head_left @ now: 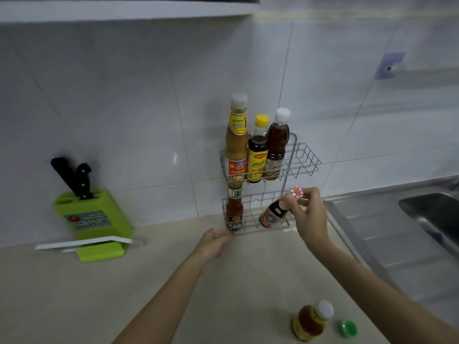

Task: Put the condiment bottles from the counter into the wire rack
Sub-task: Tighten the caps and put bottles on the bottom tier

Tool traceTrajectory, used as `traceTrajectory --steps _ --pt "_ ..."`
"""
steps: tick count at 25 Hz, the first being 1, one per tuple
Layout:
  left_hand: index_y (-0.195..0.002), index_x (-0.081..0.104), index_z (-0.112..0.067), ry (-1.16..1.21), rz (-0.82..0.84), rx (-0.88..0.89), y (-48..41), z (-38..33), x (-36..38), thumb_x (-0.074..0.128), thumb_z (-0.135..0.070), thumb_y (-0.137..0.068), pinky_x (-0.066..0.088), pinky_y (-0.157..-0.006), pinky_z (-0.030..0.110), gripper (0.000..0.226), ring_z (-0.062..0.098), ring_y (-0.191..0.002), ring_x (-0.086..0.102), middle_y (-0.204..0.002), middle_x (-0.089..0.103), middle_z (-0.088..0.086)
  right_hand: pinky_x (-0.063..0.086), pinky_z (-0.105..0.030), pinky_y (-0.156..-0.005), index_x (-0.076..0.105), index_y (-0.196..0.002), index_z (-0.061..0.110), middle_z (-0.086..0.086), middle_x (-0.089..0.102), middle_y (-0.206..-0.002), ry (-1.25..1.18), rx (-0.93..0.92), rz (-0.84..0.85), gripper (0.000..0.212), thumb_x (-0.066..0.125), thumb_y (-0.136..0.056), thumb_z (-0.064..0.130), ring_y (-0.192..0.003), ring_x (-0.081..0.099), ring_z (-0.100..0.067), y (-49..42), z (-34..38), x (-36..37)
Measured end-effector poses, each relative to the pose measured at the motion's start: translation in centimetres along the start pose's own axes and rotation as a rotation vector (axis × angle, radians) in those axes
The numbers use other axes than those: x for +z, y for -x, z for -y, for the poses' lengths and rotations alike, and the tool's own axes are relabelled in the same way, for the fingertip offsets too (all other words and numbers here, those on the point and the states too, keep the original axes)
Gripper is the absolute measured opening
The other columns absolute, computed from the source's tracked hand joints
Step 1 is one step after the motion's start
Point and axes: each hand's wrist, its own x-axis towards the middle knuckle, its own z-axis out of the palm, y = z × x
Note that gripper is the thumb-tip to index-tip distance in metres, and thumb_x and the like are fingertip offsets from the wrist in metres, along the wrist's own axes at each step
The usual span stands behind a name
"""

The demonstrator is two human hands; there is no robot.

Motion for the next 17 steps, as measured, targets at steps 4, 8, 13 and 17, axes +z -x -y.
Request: traceTrajectory --steps 4,8,13,17 --pt "-0.101 0.053 -0.015 -0.030 -0.017 0.006 -2.3 -2.0 1.4 0.057 -0.011 -0.092 0.041 -0.093 0.033 0.011 0.017 -0.096 0.052 -0.097 0.057 0.000 0.053 -0.028 -0.075 0.051 -0.102 0.011 0.009 0.062 -0.094 -0.105 0.016 -0.026 0.021 0.066 -0.088 0.017 -0.094 0.062 -0.012 -1.5 -2.8 1.3" --pt "-0.124 0.048 -0.009 -0.064 0.022 0.002 -4.2 -1.7 2.2 0.050 -0.002 -0.087 0.040 -0.096 0.035 0.038 0.019 -0.107 0.049 -0.127 0.057 0.003 0.048 -0.009 -0.071 0.051 -0.097 0.021 0.004 0.063 -0.098 -0.171 -0.021 0.034 0.020 0.066 -0.087 0.011 -0.093 0.061 0.002 -2.1 -4.0 3.1" --pt "-0.138 0.046 -0.015 -0.023 0.053 0.001 -5.4 -0.7 2.7 0.044 0.007 -0.080 0.038 -0.089 0.027 0.062 0.018 -0.113 0.050 -0.134 0.057 0.005 0.052 -0.021 -0.078 0.052 -0.102 0.018 0.004 0.065 -0.098 -0.141 -0.035 0.154 0.019 0.064 -0.088 0.010 -0.098 0.063 -0.013 -3.6 -5.8 5.1" --pt "-0.142 0.043 -0.017 -0.016 0.077 0.010 -5.6 -0.5 2.6 0.043 0.010 -0.080 0.039 -0.093 0.027 0.067 0.018 -0.123 0.047 -0.138 0.054 0.002 0.051 -0.019 -0.077 0.053 -0.110 0.014 0.003 0.066 -0.101 -0.043 -0.080 0.250 0.020 0.061 -0.091 0.014 -0.099 0.063 -0.012 -5.0 -6.2 6.3"
